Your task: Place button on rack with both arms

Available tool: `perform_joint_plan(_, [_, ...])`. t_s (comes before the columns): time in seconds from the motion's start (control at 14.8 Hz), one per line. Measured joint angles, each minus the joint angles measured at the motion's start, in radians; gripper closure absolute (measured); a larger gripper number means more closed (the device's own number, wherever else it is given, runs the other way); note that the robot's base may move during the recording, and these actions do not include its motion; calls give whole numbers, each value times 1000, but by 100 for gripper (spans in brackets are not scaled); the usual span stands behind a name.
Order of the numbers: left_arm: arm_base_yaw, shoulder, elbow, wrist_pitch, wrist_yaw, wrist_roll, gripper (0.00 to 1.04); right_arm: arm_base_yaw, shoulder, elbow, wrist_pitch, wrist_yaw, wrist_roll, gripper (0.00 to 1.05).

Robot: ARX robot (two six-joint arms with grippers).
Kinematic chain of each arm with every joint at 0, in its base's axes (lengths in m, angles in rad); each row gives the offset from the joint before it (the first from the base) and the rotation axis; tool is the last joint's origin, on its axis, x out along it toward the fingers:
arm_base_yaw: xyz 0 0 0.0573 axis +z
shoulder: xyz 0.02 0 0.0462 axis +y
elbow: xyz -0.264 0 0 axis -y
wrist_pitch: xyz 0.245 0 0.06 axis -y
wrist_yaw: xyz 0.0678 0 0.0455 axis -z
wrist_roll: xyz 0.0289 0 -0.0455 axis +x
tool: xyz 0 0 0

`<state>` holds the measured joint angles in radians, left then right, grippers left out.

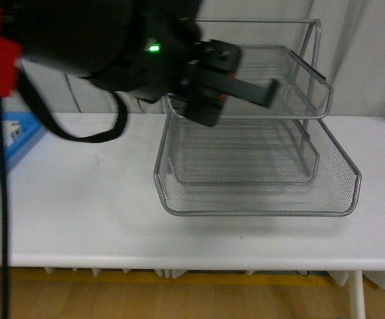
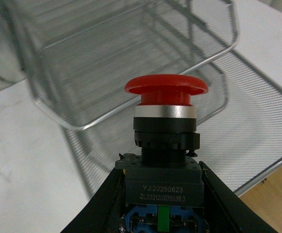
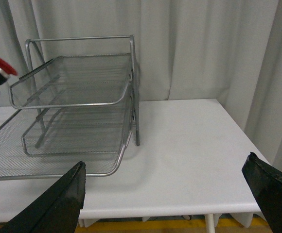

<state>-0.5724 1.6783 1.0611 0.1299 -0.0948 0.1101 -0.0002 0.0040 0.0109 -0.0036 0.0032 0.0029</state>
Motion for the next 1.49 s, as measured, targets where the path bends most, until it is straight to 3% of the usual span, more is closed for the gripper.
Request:
perform_joint_plan(0.14, [-77,85,90,-29,18,34,69,0,0,0,0,0,0,6])
perform_joint_plan(0.34, [-111,212,179,-74,28,83,69,0,0,0,0,0,0,6])
perform_joint_plan(0.88, [-79,522,525,-295,-33,134,69,0,0,0,0,0,0,6])
perform_joint_plan(1.35, [-56,609,627,-347,-74,128,69,0,0,0,0,0,0,6])
perform_joint_plan(1.49, [-56,609,636,-342,-61,112,47,0,0,0,0,0,0,6])
